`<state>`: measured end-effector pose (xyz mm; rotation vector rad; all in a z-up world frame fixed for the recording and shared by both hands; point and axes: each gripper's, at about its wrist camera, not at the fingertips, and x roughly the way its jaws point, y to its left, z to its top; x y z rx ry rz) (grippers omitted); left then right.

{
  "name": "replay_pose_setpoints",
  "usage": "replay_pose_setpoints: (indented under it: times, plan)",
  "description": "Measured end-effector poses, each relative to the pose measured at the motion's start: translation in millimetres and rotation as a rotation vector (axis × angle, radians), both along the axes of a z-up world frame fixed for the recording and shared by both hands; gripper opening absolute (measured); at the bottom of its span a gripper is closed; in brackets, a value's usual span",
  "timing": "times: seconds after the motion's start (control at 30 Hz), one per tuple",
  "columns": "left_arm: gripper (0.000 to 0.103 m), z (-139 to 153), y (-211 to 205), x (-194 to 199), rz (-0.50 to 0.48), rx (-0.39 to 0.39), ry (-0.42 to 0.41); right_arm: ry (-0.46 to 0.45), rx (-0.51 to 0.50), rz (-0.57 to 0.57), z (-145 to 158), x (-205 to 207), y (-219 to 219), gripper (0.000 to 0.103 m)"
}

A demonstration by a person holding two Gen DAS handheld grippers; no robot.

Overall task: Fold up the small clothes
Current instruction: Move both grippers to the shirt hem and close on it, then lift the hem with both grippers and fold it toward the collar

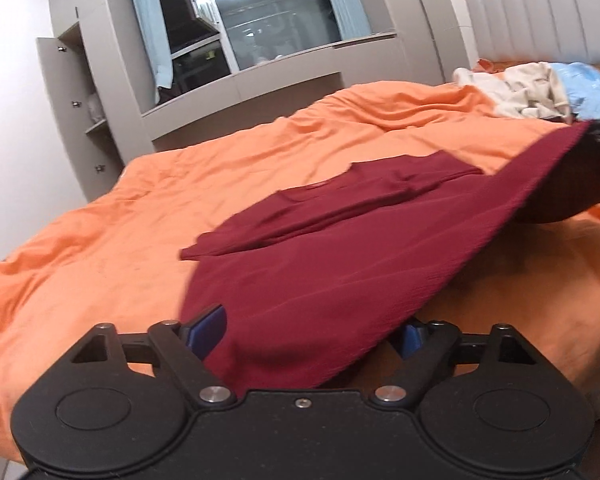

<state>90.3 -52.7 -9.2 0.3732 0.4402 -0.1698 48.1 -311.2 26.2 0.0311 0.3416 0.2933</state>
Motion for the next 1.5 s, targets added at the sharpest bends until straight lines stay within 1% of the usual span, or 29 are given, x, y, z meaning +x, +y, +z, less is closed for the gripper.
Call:
replay_pose_setpoints:
  times: [0.03,0.1,0.17,0.23,0.27,0.3,0.33,0.37,0.4,0.43,0.5,0.63,0.67,0.73,0.8,0.9,1.0,1.17,1.33,1.5]
  plan:
    - [0.079,2.1,5.1,-0.2,0.007,0.001,-0.001,0.003,-0.001,-0.003,-0.9,-0.7,-0.3,0.008]
    - [0.074,5.5,12.6,-0.6,0.019,0.008,-0.003,0.009,-0.005,-0.006,-3.1,-2.2,-0.8,0.008]
    - [0.064,8.1,19.5,-2.5,0.015,0.005,-0.012,0.024,-0.019,-0.003,-6.7,-4.4,0.5,0.008]
    - [0.044,9.6,23.9,-2.3,-0.002,-0.003,-0.006,0.045,-0.049,-0.001,-13.4,-6.3,5.0,0.009]
    - [0.04,9.7,24.9,-1.8,-0.007,-0.006,-0.003,0.053,-0.066,-0.004,-17.1,-7.2,7.3,0.009]
    - [0.033,9.6,25.3,-1.3,-0.01,-0.008,-0.004,0.064,-0.086,-0.007,-21.1,-7.9,9.9,0.009]
    - [0.03,9.8,25.7,-1.4,-0.01,-0.006,-0.007,0.078,-0.109,-0.01,-25.5,-9.0,13.9,0.01]
    - [0.029,9.2,24.5,-0.6,-0.01,-0.004,-0.009,0.09,-0.129,-0.016,-29.1,-9.7,16.4,0.011]
    - [0.028,9.1,23.8,-0.4,-0.011,-0.002,-0.011,0.1,-0.147,-0.022,-33.0,-11.2,18.9,0.016]
    - [0.027,9.0,23.5,0.0,-0.013,-0.001,-0.013,0.113,-0.165,-0.021,-36.5,-12.2,21.2,0.027]
    - [0.021,8.6,22.5,1.3,-0.018,-0.006,-0.01,0.13,-0.188,-0.029,-41.6,-14.3,23.0,0.039]
    - [0.018,9.7,24.0,3.6,-0.02,-0.023,-0.004,0.132,-0.21,-0.046,-47.0,-19.5,25.3,0.039]
    - [0.018,10.1,24.5,3.7,-0.021,-0.028,-0.003,0.127,-0.212,-0.051,-47.1,-20.5,25.9,0.037]
    - [0.013,10.8,26.2,3.5,-0.023,-0.038,-0.003,0.113,-0.218,-0.065,-46.7,-22.6,26.9,0.015]
    - [0.008,11.0,28.7,2.9,-0.022,-0.054,-0.005,0.097,-0.214,-0.08,-44.9,-24.6,25.5,0.012]
    - [0.006,13.1,33.2,-1.0,-0.015,-0.099,-0.021,0.067,-0.176,-0.115,-37.3,-27.5,19.8,0.008]
    - [0.004,16.3,35.0,-5.4,-0.002,-0.13,-0.044,0.017,-0.128,-0.15,-27.6,-32.7,15.5,0.006]
    - [0.003,26.5,35.5,-14.6,0.004,-0.168,-0.105,-0.061,-0.102,-0.197,-14.0,-39.7,13.5,0.005]
    - [0.003,41.3,37.3,-26.6,0.0,-0.18,-0.146,-0.119,-0.091,-0.223,-1.9,-52.4,12.0,0.005]
    - [0.003,52.7,43.1,-36.9,-0.016,-0.175,-0.16,-0.161,-0.072,-0.225,10.0,-64.5,9.7,0.004]
